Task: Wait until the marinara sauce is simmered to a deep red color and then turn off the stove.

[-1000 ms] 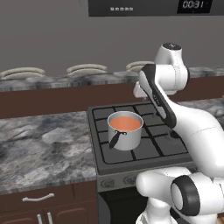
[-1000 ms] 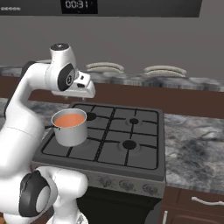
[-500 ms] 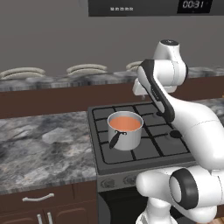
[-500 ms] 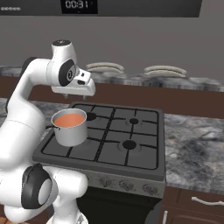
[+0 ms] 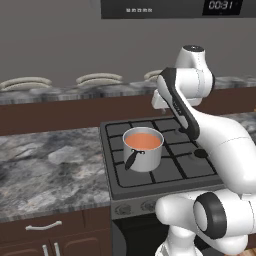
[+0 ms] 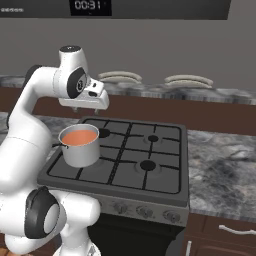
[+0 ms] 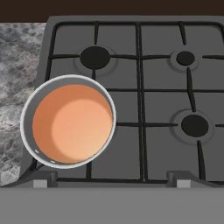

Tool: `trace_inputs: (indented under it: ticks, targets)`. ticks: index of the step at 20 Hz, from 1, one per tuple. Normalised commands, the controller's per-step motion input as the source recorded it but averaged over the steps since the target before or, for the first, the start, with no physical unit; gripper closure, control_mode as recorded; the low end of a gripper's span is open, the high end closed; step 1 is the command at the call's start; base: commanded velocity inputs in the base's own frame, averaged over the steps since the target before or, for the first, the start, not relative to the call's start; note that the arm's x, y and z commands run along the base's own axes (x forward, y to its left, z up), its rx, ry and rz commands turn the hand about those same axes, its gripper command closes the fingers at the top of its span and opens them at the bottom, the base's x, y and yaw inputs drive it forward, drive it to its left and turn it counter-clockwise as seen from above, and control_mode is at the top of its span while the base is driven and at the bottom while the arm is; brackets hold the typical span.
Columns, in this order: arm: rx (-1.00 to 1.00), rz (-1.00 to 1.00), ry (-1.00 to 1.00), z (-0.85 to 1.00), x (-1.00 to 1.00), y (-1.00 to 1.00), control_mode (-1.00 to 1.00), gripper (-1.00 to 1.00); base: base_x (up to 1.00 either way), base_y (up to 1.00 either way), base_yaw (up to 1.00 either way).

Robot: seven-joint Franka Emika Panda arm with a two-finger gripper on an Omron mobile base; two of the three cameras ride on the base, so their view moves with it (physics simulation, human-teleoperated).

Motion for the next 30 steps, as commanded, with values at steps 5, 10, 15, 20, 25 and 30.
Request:
trace_inputs:
  ticks: [5, 10, 15, 20, 25, 30]
  targets:
    - [0.00, 0.00, 0.00, 0.00, 0.00, 0.00, -1.00, -1.00, 0.00, 0.00, 0.00]
    - [0.00, 0.00, 0.00, 0.00, 0.00, 0.00, -1.00, -1.00, 0.00, 0.00, 0.00]
    - [0.00, 0.00, 0.00, 0.00, 0.00, 0.00, -1.00, -1.00, 0.00, 0.00, 0.00]
    - [0.00, 0.00, 0.00, 0.00, 0.00, 0.00, -1.00, -1.00, 0.00, 0.00, 0.00]
    - [0.00, 0.00, 0.00, 0.00, 0.00, 0.00, -1.00, -1.00, 0.00, 0.00, 0.00]
    - [0.00, 0.00, 0.00, 0.00, 0.00, 0.00, -1.00, -1.00, 0.00, 0.00, 0.00]
